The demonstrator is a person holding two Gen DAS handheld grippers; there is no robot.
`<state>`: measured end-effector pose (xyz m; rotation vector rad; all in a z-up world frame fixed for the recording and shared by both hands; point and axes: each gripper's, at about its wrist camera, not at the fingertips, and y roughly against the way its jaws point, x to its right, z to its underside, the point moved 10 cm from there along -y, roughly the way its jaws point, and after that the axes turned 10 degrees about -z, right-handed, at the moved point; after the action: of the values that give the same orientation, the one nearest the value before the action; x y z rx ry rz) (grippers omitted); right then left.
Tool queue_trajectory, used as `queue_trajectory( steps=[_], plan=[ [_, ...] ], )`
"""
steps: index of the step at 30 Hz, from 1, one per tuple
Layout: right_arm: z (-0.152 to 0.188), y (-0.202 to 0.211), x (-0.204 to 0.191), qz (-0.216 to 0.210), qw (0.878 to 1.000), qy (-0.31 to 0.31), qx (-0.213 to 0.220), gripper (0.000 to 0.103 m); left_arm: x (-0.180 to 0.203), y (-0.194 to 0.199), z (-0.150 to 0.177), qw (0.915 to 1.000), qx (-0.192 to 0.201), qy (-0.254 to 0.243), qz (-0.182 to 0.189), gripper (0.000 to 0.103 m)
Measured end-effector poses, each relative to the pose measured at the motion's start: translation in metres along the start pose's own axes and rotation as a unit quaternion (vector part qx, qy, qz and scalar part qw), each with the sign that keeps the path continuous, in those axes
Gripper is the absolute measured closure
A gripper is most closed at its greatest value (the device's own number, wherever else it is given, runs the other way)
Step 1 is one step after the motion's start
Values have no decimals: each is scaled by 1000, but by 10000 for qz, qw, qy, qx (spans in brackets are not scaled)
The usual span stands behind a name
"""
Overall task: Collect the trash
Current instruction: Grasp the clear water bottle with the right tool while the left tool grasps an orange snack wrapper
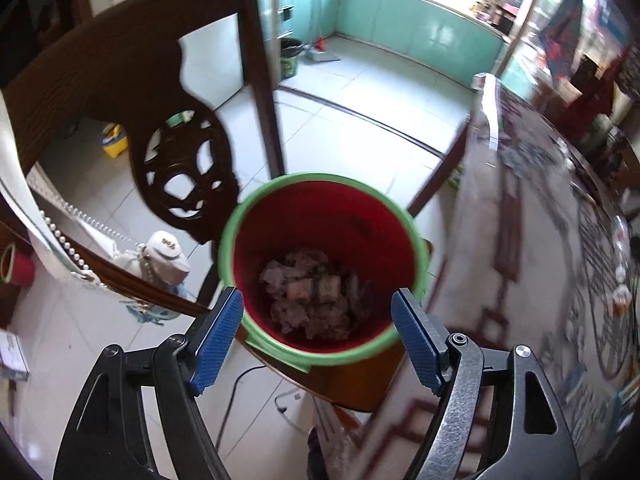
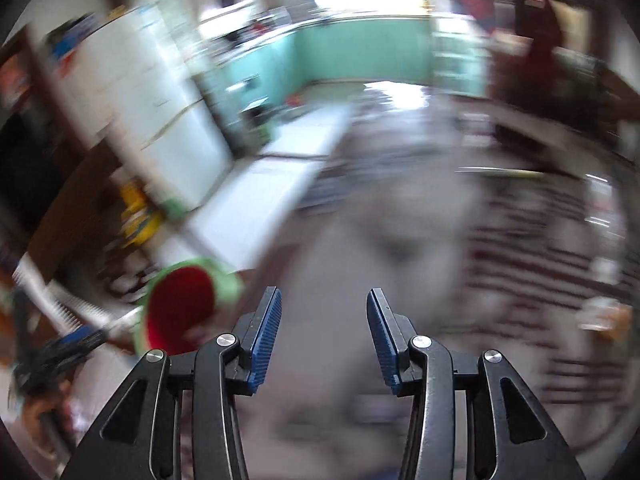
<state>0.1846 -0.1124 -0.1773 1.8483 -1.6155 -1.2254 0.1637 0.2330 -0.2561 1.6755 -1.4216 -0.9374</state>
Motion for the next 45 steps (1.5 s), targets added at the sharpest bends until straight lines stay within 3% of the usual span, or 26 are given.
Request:
queue_trajectory(
  steps=[1, 5, 9, 13, 16, 20, 25, 30, 33, 34, 39, 45],
  plan=[
    [-12, 19, 42, 279, 9993, -210, 167, 60, 13, 8, 1, 9999, 61, -99, 81, 27],
    [-52, 63, 150, 957, 9921, -567, 586, 54, 81, 43, 8, 9968, 260, -528, 537, 25],
    [-76, 78, 228, 1046, 9888, -857, 639, 53, 171, 82, 13, 9883, 435, -876, 1171, 22],
    [-87, 81, 277, 875, 9864, -1195, 719, 53, 252, 112, 18, 9790, 552, -1168, 1580, 22],
    [-87, 75, 302, 814, 9848, -1392, 653, 53, 300, 127, 27, 9727, 520, -1382, 1791, 22],
    [-78, 52, 326, 775, 9840, -1534, 464, 53, 334, 132, 47, 9673, 388, -1741, 1804, 22],
    [-75, 9, 347, 757, 9821, -1706, 238, 53, 346, 123, 71, 9693, 105, -1884, 1576, 22],
    [-70, -27, 357, 479, 9823, -1811, -30, 53, 357, 110, 70, 9734, -6, -1883, 1305, 22],
    [-72, -34, 354, 298, 9870, -1579, -13, 64, 377, 106, 63, 9718, 18, -1927, 1361, 22],
    [-74, -30, 352, 142, 9878, -1550, 2, 73, 386, 106, 60, 9702, 49, -1972, 1406, 22],
    [-66, 8, 355, -136, 9866, -1601, 287, 73, 451, 102, 53, 9539, 176, -2400, 1794, 22],
    [-37, 51, 389, -50, 9760, -2119, 496, 73, 554, 92, 66, 9201, -72, -3049, 2457, 22]
  ],
)
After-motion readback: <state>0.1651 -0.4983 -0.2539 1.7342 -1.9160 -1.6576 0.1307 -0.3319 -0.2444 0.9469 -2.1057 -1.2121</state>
